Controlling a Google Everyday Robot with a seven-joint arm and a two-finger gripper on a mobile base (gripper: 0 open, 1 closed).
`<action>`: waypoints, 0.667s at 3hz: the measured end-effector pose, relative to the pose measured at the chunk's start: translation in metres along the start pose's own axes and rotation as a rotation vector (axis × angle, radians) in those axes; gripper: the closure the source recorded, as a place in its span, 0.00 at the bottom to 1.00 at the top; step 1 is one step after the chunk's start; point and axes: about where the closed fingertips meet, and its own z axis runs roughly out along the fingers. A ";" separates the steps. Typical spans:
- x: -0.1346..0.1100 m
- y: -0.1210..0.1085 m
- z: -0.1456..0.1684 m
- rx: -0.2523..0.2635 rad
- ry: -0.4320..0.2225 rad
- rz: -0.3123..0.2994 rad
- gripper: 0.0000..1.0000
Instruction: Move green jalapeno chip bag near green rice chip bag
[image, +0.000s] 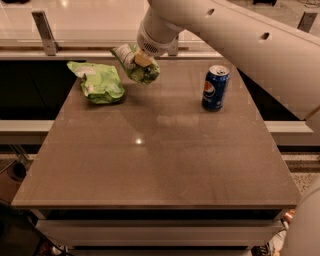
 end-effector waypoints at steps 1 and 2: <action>0.000 0.001 0.001 -0.002 0.001 -0.001 0.59; -0.001 0.002 0.003 -0.005 0.001 -0.002 0.36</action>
Offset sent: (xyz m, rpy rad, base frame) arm -0.0001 0.0010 -0.0012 -0.0010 0.0017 0.0016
